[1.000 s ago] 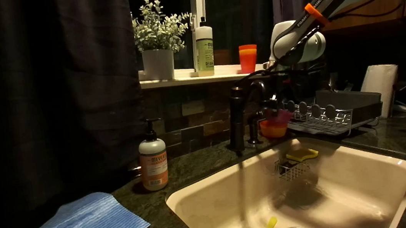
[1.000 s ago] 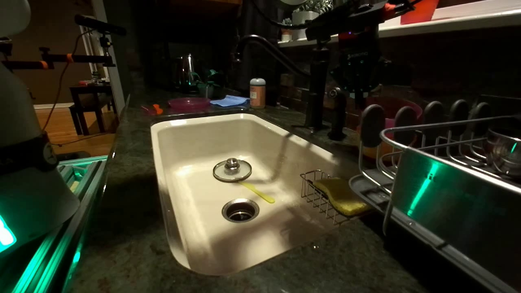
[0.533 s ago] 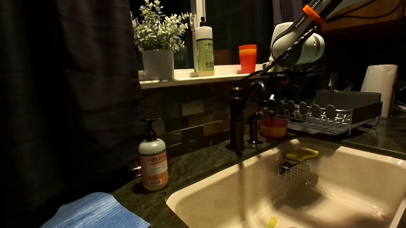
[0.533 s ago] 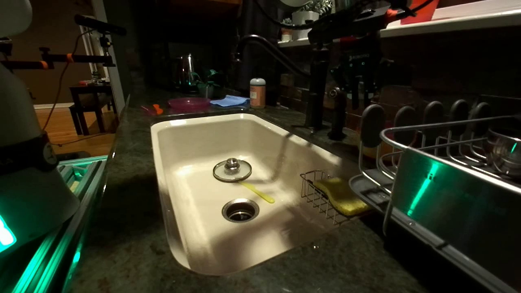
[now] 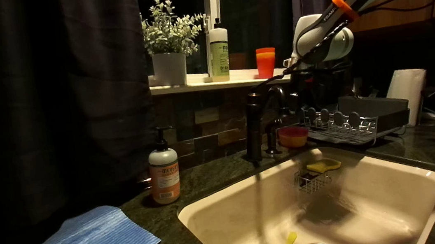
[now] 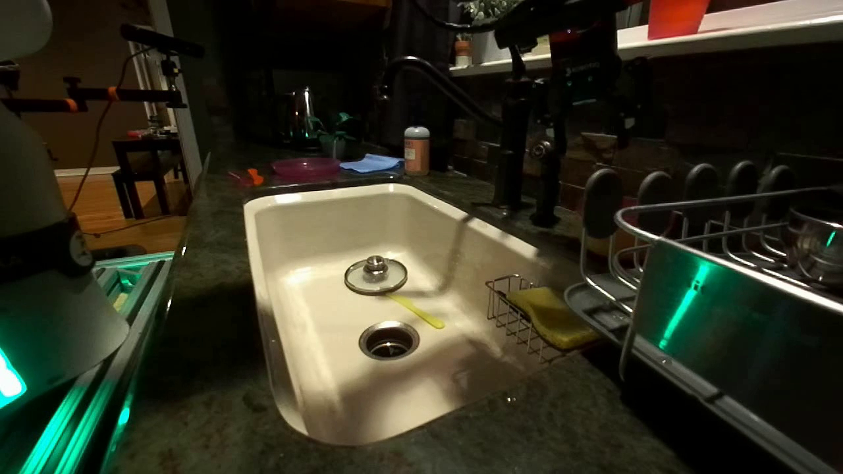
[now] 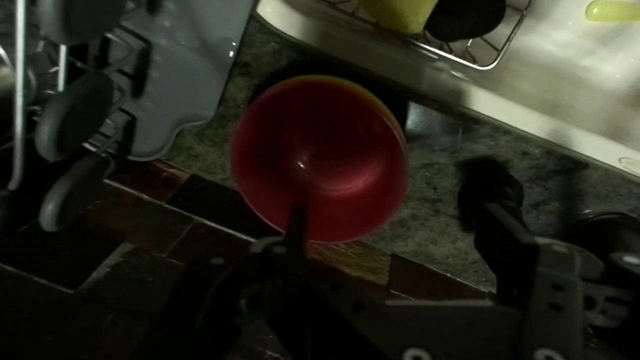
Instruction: Put the orange bowl inside the yellow bowl and put the purple bowl inside the other plastic bowls
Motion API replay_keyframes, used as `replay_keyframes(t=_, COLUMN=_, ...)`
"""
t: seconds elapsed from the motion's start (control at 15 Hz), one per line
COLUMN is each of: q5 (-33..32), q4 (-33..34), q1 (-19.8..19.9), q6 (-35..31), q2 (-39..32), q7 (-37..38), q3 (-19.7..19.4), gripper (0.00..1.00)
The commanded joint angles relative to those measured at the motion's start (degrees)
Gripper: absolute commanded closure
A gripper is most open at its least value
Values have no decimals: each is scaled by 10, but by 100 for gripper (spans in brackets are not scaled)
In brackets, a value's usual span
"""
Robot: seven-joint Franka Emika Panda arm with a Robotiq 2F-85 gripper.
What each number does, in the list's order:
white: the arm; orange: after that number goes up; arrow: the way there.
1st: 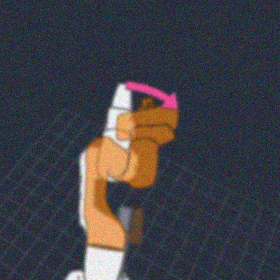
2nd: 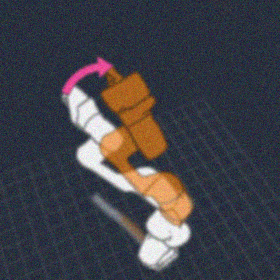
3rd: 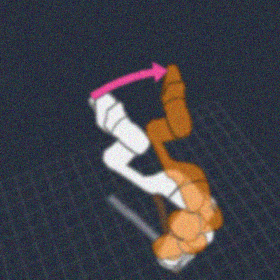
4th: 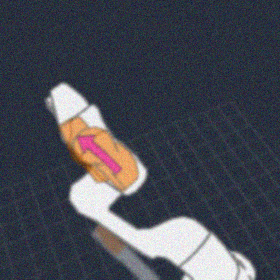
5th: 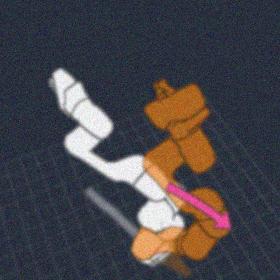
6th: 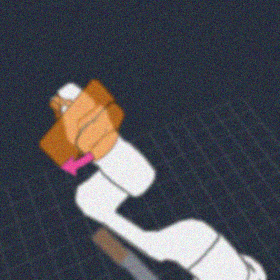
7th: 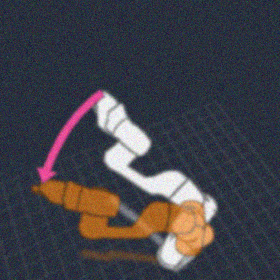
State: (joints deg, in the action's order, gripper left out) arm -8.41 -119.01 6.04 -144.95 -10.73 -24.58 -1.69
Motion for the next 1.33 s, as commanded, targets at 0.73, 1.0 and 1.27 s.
replay_keyframes(t=0.73, q5=-89, q4=-164, q1=8, q6=61, q2=244, q7=291, q3=-33, gripper=0)
replay_keyframes(t=1.0, q5=-85, q4=-149, q1=16, q6=76, q2=246, q7=286, q3=-30, gripper=0)
replay_keyframes(t=1.27, q5=-83, q4=-164, q1=19, q6=88, q2=274, q7=290, q3=-29, gripper=0)
